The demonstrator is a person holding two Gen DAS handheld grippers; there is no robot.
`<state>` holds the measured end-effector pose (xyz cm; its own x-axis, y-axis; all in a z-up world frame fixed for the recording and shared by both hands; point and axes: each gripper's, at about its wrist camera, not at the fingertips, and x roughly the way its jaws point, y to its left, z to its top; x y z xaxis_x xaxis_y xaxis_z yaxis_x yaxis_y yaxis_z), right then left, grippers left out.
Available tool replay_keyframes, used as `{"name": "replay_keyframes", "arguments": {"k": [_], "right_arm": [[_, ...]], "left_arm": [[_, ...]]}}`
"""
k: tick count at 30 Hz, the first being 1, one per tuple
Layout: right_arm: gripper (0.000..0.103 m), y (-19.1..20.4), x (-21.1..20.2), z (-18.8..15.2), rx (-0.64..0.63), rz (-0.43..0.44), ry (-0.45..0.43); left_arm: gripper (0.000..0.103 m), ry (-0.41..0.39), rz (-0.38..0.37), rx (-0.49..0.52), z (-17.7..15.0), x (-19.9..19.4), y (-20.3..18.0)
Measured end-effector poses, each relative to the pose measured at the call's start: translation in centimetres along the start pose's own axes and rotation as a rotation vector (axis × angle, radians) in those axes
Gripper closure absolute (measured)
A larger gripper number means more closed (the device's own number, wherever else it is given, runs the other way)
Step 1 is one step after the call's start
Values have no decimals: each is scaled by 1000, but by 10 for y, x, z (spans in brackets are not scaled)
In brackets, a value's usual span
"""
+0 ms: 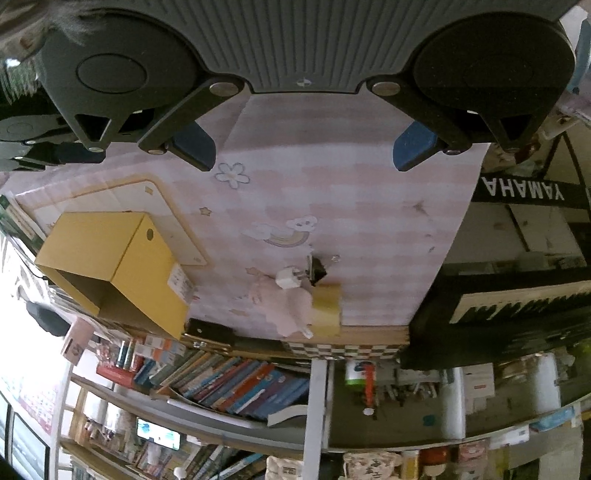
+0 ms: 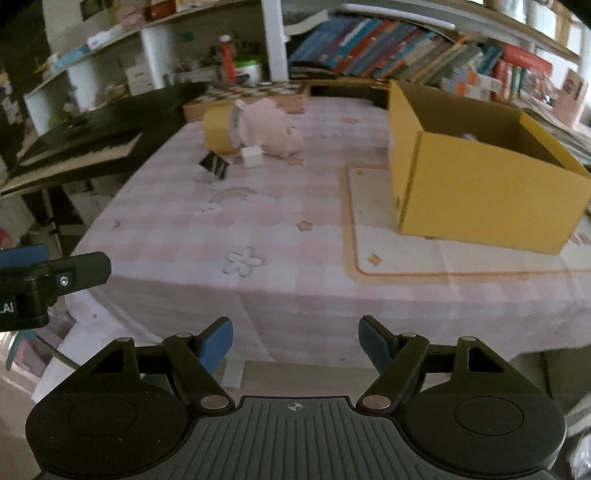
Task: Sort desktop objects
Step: 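Lift both open tools out of the box and back toward the table, then grasp the black binder clip with the left tool while the right tool approaches the white plug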
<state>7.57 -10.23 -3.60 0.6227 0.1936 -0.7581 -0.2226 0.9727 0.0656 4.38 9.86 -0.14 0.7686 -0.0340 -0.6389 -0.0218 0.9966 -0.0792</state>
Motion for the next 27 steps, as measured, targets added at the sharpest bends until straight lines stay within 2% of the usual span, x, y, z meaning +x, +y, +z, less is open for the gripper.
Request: {"name": "replay_keyframes", "arguments": {"k": [15,27], "right_arm": [[26,15,27,29,-88,84,-2],[26,6,64,72,-148,112,5]], "left_arm": [[0,0,69,-54,14,18,17],[0,18,75,-88,46,63,17]]}}
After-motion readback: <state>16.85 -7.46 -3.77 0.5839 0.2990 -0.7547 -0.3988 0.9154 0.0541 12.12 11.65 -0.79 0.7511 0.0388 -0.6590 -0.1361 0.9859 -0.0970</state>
